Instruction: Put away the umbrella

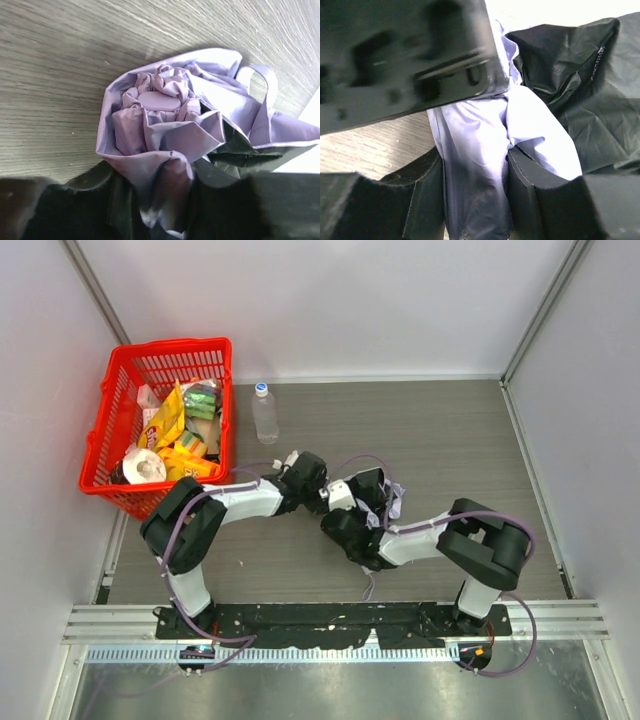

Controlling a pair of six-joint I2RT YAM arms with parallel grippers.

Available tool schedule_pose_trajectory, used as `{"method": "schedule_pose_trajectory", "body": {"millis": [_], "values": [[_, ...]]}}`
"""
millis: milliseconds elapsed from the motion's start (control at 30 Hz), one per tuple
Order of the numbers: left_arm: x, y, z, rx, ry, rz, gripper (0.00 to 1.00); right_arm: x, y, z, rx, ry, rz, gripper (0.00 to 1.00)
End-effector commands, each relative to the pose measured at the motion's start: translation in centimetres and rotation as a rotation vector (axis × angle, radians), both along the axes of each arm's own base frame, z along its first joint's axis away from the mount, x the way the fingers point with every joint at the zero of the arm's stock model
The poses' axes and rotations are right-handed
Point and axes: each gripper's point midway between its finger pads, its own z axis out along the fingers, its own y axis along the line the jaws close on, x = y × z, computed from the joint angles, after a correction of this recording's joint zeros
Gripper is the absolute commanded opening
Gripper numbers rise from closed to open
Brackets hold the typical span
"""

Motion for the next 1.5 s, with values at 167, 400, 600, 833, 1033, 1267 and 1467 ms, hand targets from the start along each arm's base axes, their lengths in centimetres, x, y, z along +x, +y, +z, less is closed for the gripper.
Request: {"method": "schedule_pose_trajectory", "body": {"millis": [167,400,600,833,1033,1267,1467], "values": [[-0.5,1.3,-0.7,0.026,-0.125,-0.073,0.89,-2.9,-3.1,-3.2,0.314,0.369,0.111,0.01],[-0.4,0.6,-1.5,-0.002,-0.118,-0.085,1.0,-4.1,-0.9,-0.8,0.6,0.555,0.309,0.0],[0.0,0.7,-2.5,0.061,-0.113,-0.075,0.96,-3.8,-0.6,-0.3,0.764,0.647,0.366,0.01],[0.6,0.7,-3.4,0.083,-0.113,-0.06,0.79,-4.3,0.1,0.0,0.836,0.757,0.449,0.01],[1.2,0.6,-2.7,0.076,-0.141,-0.07,0.37,-4.7,0.0,-0.7,0.829,0.822,0.454,0.01],[0.1,0.1,-3.6,0.055,-0.083,-0.105,0.0,-2.1,-2.4,-0.4,0.714,0.722,0.252,0.16],[-1.0,0.6,-4.1,0.081,-0.007,-0.107,0.0,0.0,-4.4,4.4,0.539,0.455,0.173,0.67]]}}
